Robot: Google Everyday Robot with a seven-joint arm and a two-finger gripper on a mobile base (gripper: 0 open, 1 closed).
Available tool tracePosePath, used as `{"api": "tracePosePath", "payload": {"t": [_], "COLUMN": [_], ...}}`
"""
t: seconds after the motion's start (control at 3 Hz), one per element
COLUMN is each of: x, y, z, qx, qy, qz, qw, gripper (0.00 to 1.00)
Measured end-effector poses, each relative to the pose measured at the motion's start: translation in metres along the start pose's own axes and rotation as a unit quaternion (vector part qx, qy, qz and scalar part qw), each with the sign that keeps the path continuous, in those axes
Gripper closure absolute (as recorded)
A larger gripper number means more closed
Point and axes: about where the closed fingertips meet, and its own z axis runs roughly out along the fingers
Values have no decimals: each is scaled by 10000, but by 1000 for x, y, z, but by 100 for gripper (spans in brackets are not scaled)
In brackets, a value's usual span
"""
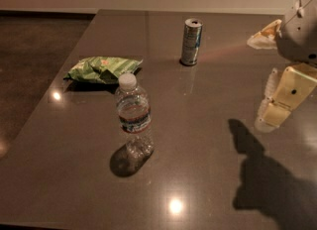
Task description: Move water bottle near redbull can
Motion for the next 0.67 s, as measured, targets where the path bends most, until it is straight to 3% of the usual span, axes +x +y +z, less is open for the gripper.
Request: {"api": "tracePosePath", "payload": {"t": [0.33, 0.67], "x": [-44, -67], "y": [19, 24], "z": [19, 35], "qx": [-314, -444], "qy": [-637, -850], "qz": [-100, -78], "qw": [9974, 9954], "gripper": [0, 0]}}
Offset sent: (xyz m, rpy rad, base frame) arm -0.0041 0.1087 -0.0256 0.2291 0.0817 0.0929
